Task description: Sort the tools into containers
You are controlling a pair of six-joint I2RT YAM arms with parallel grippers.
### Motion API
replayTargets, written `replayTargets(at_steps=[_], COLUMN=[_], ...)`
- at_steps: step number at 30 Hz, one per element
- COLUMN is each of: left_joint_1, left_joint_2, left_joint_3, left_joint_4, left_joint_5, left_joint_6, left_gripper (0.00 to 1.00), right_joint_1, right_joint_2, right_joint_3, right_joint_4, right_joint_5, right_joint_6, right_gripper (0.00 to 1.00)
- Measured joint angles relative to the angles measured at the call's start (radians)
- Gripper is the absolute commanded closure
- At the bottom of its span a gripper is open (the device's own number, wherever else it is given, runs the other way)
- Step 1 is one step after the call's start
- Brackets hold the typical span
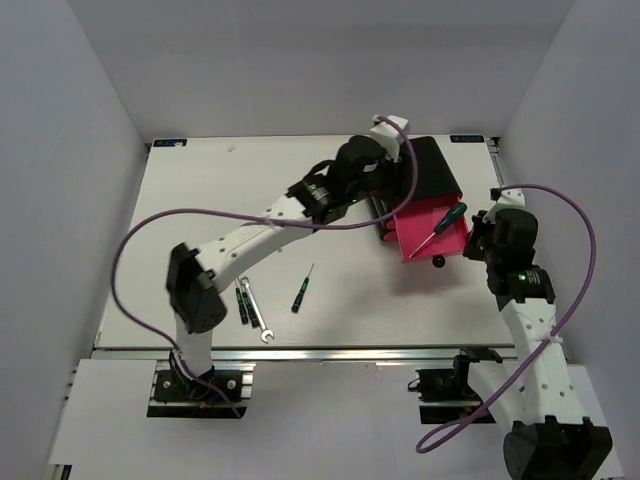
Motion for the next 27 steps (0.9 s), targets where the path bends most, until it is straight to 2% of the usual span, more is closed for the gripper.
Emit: replayTargets(at_steps=[4, 13, 19, 27], left_joint_1=[0.000, 0.005, 0.005, 0.005], left_joint_2=[-0.217, -0.542, -0.631, -0.696], left_joint_3=[-0.162, -0.449, -0.584, -0.645], left_joint_4=[0.035, 0.056, 0.034, 0.013], left_joint_5=[-0.039, -0.120, -0.153, -0.192], left_joint_6=[-0.013, -0.066, -0.124, -0.174], left_gripper=[0.34, 0.32, 0.31, 0.31], right_joint_1=[-0.032, -0.076, -0.083, -0.083], right_joint_2=[0.092, 0.304, 0.394, 0.494], right_joint_3=[0.000, 0.000, 0.012, 0.073], right_joint_4=[0.088, 0.222, 0.279, 0.334], right_joint_5=[-0.016, -0.097, -0.161, -0.246], right_joint_6=[-0.028, -0.072, -0.084, -0.085], right_gripper=[0.96, 1.00, 1.00, 1.00])
